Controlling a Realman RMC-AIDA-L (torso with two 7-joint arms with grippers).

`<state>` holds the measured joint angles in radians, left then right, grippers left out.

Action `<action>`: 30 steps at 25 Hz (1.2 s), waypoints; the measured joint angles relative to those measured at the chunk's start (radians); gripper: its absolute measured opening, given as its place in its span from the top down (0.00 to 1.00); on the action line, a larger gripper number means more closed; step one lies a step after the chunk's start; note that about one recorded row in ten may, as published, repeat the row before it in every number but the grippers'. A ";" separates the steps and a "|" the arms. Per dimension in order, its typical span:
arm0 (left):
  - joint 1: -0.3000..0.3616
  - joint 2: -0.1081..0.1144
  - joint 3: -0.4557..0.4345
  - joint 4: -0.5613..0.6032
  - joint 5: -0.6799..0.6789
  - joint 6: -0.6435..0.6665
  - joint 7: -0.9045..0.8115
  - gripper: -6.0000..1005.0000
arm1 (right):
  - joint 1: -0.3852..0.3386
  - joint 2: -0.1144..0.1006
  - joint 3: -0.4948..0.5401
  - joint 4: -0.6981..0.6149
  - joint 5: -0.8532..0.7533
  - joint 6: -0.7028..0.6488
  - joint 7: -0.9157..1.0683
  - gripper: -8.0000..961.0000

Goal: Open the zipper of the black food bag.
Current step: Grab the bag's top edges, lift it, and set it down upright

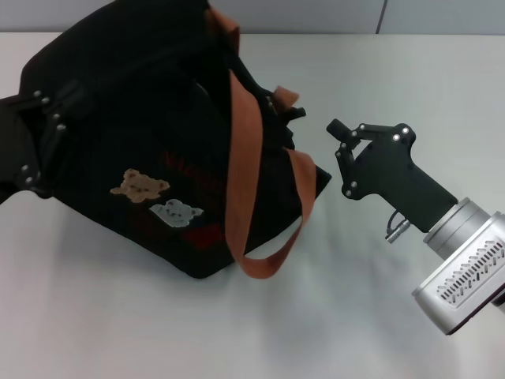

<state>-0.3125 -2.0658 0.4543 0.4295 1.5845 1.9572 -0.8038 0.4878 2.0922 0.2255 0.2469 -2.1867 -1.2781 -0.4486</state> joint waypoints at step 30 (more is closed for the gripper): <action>-0.043 -0.004 0.017 0.000 0.013 -0.002 0.003 0.97 | 0.106 0.000 0.002 0.069 -0.023 0.118 0.046 0.66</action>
<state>-0.3555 -2.0693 0.4715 0.4295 1.5971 1.9556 -0.8006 0.5943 2.0922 0.2275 0.3164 -2.2095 -1.1604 -0.4022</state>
